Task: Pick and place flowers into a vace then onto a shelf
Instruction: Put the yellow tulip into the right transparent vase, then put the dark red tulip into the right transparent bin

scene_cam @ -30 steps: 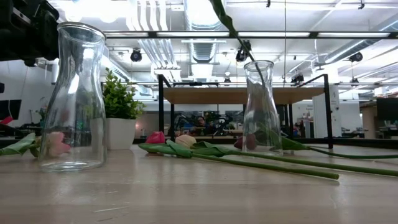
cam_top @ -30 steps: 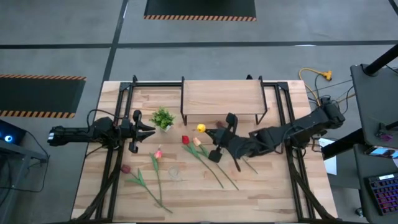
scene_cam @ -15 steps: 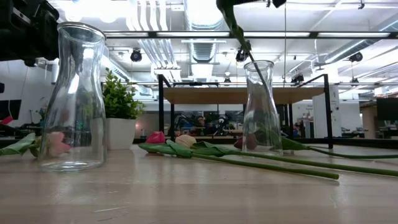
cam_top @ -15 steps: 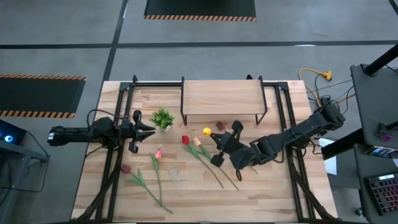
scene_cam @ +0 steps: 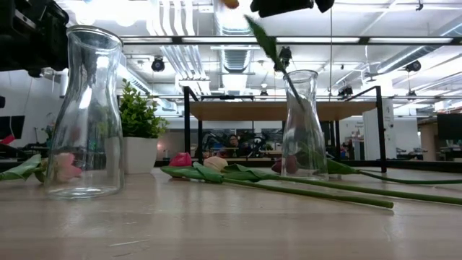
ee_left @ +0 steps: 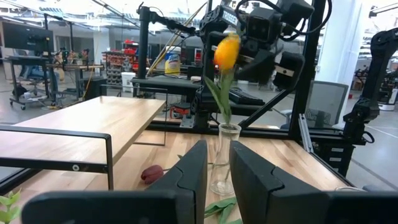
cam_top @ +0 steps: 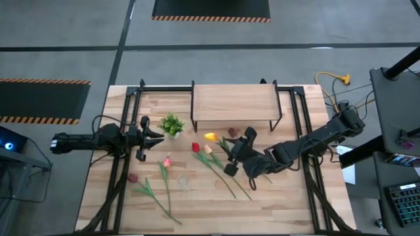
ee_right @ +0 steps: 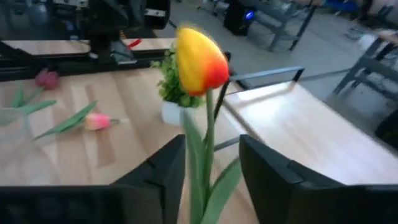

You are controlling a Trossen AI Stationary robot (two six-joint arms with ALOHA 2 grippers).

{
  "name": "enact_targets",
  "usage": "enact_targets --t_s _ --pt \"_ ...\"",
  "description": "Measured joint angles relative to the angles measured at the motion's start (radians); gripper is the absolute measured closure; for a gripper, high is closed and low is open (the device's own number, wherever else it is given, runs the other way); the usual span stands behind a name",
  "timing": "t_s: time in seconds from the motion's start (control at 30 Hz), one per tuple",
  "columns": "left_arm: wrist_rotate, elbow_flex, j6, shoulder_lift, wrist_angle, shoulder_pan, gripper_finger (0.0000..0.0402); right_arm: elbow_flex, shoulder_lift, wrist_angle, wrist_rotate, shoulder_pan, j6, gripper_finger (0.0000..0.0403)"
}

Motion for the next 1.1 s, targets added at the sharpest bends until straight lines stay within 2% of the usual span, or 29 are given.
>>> enact_targets --t_s 0.17,0.33,0.53,0.83,1.1 --pt "0.000 0.000 0.000 0.000 0.001 0.000 0.0350 0.000 -0.055 -0.115 -0.014 0.006 0.070 0.0218" --pt "0.000 0.000 0.000 0.000 0.001 0.000 0.0350 0.000 -0.127 -0.199 -0.045 0.019 0.142 0.0201" --pt "0.000 0.000 0.000 0.000 0.001 0.000 0.0350 -0.005 -0.206 -0.335 -0.103 0.033 0.269 0.0204" --pt "0.000 0.000 0.000 0.000 0.001 0.000 0.0350 -0.031 -0.264 -0.684 -0.215 0.051 0.643 0.0215" --pt "0.000 0.000 0.000 0.000 0.001 0.000 0.0350 -0.108 -0.231 -0.702 -0.266 0.060 0.708 0.0215"
